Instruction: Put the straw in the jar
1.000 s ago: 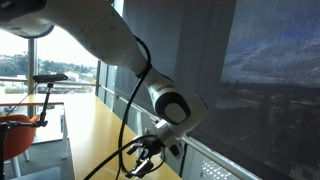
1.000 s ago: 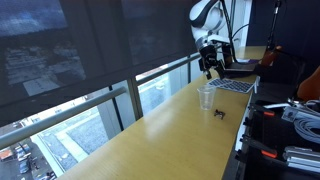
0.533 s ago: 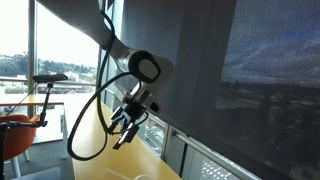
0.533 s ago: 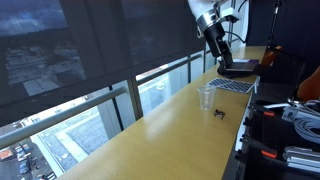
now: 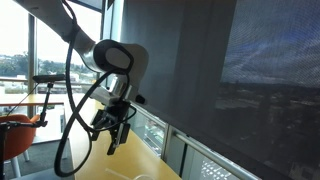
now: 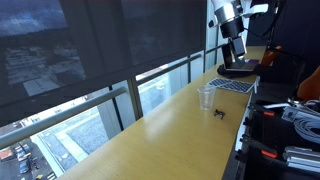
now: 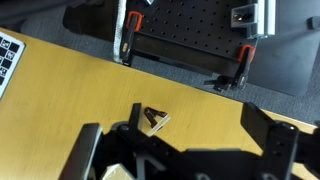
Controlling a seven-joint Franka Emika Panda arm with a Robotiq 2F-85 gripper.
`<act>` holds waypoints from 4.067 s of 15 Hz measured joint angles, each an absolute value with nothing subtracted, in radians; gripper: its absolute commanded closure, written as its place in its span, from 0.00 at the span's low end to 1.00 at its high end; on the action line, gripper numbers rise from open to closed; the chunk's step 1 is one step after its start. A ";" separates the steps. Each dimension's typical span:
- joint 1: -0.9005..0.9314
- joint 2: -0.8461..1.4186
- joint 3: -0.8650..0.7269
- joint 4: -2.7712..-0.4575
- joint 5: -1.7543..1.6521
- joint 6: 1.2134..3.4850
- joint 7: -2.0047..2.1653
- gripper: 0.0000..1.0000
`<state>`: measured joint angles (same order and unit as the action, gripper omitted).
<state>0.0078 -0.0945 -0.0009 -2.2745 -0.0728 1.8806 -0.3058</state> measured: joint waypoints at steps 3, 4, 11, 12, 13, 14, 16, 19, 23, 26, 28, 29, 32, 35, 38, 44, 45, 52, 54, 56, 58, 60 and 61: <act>0.008 -0.146 -0.002 -2.388 -0.108 2.028 -0.411 0.00; 0.009 -0.155 -0.002 -2.417 -0.114 2.078 -0.445 0.00; 0.011 -0.156 -0.011 -2.533 -0.128 2.391 -0.741 0.00; 0.011 -0.155 -0.014 -2.546 -0.128 2.430 -0.791 0.00; 0.012 -0.155 -0.018 -2.560 -0.126 2.467 -0.844 0.00; 0.012 -0.155 -0.022 -2.573 -0.122 2.498 -0.895 0.00; 0.012 -0.156 -0.033 -2.599 -0.107 2.548 -0.992 0.00; 0.012 -0.155 -0.052 -2.628 -0.083 2.592 -1.100 0.00; 0.012 -0.155 -0.071 -2.639 -0.046 2.613 -1.197 0.00; 0.012 -0.153 -0.078 -2.639 -0.033 2.624 -1.232 0.00; 0.012 -0.146 -0.079 -2.639 -0.033 2.638 -1.235 0.00; 0.012 -0.141 -0.079 -2.639 -0.033 2.648 -1.235 0.00; 0.012 -0.115 -0.079 -2.633 -0.033 2.677 -1.235 0.00; 0.012 -0.082 -0.079 -2.616 -0.033 2.703 -1.235 0.00; 0.012 -0.055 -0.079 -2.592 -0.032 2.711 -1.235 0.00; 0.011 -0.035 -0.077 -2.538 -0.025 2.711 -1.235 0.00; 0.010 -0.035 -0.077 -2.526 -0.020 2.711 -1.235 0.00; -0.028 -0.035 -0.085 -2.422 0.004 2.709 -1.235 0.00; -0.043 -0.035 -0.092 -2.394 0.009 2.707 -1.239 0.00; -0.052 -0.035 -0.096 -2.376 0.022 2.702 -1.240 0.00; -0.050 -0.037 -0.095 -2.374 0.031 2.702 -1.240 0.00; -0.044 -0.038 -0.091 -2.384 0.034 2.701 -1.240 0.00; -0.042 -0.038 -0.087 -2.393 0.034 2.701 -1.240 0.00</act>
<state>-0.0417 -0.0385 -0.0870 -2.3926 0.0340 2.7012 -1.2397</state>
